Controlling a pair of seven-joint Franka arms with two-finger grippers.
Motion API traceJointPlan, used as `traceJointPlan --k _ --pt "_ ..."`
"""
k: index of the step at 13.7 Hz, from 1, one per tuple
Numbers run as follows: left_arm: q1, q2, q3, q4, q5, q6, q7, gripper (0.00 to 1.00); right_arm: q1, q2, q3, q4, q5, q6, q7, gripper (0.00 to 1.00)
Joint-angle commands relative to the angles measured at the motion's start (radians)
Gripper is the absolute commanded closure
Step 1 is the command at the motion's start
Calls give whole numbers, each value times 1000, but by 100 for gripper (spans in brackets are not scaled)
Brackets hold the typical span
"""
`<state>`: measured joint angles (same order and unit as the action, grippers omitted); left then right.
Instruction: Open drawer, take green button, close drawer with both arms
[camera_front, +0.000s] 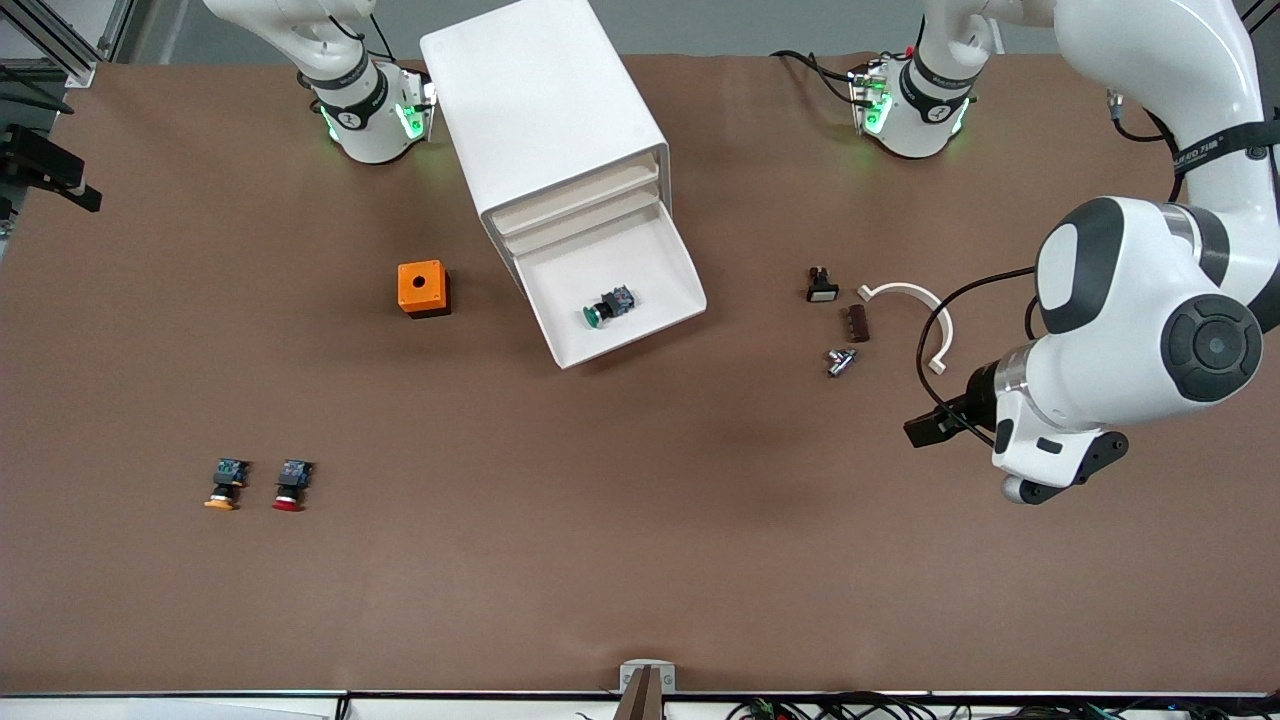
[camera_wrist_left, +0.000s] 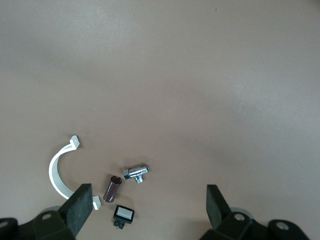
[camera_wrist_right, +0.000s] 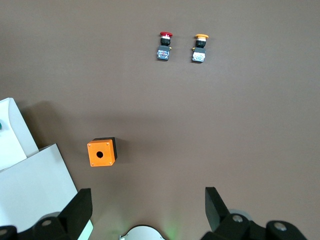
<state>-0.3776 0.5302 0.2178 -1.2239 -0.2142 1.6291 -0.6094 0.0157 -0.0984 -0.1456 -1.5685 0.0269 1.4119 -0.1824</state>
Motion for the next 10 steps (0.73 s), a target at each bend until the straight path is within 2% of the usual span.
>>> traceJointPlan --k 1,10 --pt "-6 -26 0 -23 24 6 16 0 7 -24 0 -24 -10 2 0 0" --pt "-9 -21 0 -23 22 40 16 0 12 -26 4 -24 -9 2 4 0"
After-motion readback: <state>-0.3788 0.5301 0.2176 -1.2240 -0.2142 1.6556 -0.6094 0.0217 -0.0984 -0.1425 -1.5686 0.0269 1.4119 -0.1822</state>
